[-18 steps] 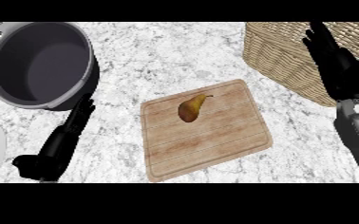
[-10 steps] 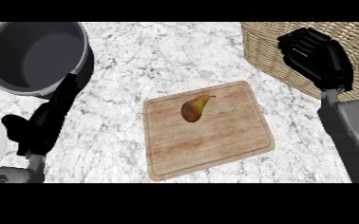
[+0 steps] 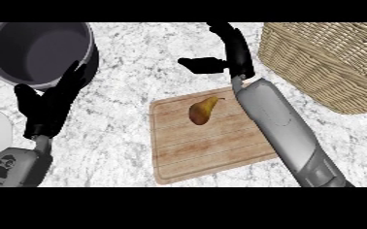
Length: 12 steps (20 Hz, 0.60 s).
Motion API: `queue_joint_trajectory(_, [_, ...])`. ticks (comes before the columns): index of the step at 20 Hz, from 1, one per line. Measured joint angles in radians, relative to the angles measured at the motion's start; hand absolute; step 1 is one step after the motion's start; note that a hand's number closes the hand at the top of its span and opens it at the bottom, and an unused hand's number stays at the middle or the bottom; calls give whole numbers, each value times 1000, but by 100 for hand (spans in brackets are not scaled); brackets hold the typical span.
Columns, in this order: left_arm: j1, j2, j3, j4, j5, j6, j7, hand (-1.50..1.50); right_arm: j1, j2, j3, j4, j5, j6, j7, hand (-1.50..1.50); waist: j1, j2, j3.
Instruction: Pick the pear from the cutting board and place it in the basket
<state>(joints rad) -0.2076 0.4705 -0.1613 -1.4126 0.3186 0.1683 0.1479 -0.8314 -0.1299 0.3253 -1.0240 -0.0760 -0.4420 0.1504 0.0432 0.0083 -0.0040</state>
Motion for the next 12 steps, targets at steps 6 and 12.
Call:
queue_joint_trajectory(6, [1,12,23,10,10,-14,14,0,-265,-38,-17,181,-3,117,338,-150,-5,-4,1])
queue_joint_trajectory(12, [-14,7,27,28,4,-13,16,0,-440,-176,74,345,55,395,634,-150,-11,-3,0])
